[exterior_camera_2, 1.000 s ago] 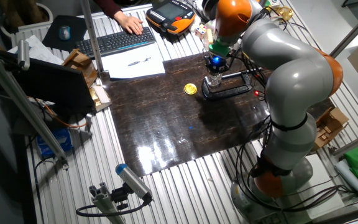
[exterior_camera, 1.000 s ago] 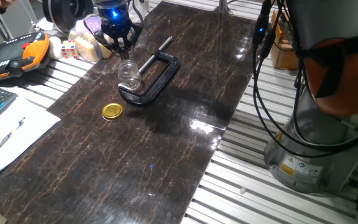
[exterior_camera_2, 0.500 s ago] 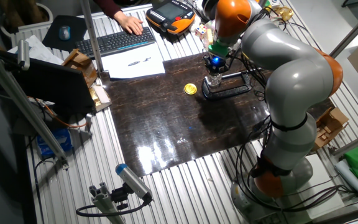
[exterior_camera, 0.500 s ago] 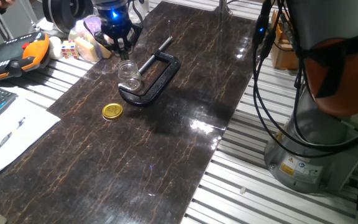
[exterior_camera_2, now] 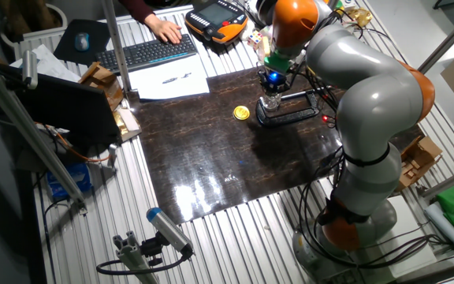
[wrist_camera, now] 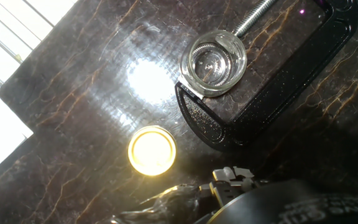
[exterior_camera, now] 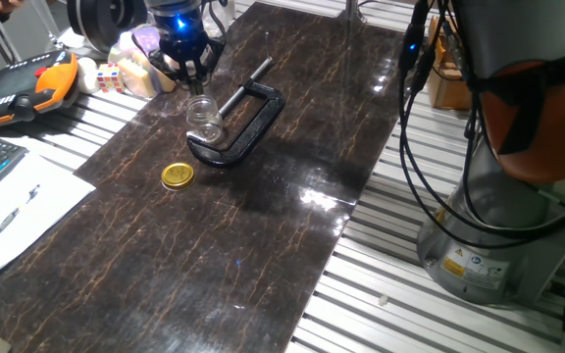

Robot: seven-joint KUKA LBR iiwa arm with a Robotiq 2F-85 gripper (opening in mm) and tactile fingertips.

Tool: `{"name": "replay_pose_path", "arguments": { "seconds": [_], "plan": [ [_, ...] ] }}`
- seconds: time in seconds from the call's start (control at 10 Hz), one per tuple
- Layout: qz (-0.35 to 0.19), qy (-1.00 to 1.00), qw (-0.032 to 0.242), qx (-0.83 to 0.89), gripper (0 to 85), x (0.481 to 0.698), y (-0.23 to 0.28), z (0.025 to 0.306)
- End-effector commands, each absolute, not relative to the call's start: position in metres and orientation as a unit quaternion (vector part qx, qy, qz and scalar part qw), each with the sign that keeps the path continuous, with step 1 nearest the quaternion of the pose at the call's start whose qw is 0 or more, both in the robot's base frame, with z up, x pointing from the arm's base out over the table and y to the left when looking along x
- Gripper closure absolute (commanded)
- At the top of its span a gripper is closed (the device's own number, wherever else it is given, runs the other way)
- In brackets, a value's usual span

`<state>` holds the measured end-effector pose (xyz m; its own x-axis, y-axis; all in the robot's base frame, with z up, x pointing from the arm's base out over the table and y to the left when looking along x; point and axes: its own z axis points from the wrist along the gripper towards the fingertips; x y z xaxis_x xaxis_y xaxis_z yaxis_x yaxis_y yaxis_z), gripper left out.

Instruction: Unscrew the lid from the jar

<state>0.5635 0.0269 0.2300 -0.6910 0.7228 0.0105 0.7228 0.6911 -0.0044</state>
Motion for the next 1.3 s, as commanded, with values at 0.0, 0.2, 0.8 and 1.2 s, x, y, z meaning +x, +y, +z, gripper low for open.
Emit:
{"name": "replay_pose_path", "arguments": {
  "seconds": [0.0, 0.2, 0.8, 1.2],
  "plan": [
    [0.0, -0.92, 0.006, -0.393, 84.3, 0.5634, 0.0272, 0.2299],
    [0.001, -0.92, 0.003, -0.393, 84.3, 0.563, 0.0279, 0.2294],
    [0.003, -0.917, 0.003, -0.398, 84.3, 0.5622, 0.0276, 0.2297],
    [-0.001, -0.916, 0.004, -0.401, 84.3, 0.5627, 0.0291, 0.2288]
  ]
}}
